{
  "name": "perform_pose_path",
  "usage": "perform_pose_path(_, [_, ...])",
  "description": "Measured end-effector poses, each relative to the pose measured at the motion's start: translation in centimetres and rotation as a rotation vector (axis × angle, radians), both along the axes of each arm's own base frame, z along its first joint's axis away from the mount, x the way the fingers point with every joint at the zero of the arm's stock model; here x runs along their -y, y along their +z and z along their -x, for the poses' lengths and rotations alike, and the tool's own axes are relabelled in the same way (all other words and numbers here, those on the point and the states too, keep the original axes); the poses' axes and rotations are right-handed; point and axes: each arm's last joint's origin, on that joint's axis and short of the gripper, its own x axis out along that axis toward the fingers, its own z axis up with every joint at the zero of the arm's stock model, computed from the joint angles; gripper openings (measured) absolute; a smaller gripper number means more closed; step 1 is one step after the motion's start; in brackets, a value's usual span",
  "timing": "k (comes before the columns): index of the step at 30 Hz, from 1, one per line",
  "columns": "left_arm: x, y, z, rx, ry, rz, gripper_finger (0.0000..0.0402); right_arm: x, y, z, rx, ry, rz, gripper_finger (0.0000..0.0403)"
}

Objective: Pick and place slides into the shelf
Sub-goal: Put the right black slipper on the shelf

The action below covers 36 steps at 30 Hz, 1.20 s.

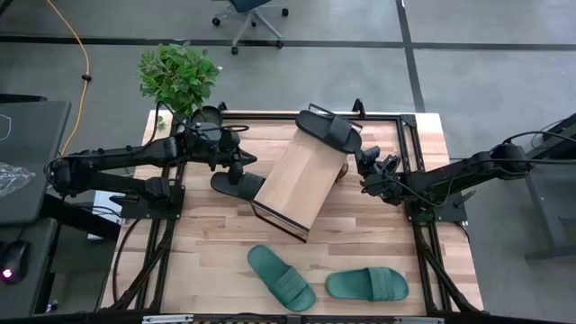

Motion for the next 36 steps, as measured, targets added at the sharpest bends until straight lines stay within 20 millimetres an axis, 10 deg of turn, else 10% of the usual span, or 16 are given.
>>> perform_pose_path(36, [0.02,0.00,-0.01,0.001,-0.006,0.003,0.0001,-0.30,0.10,0.08,0.008,-0.008,0.013,0.0111])
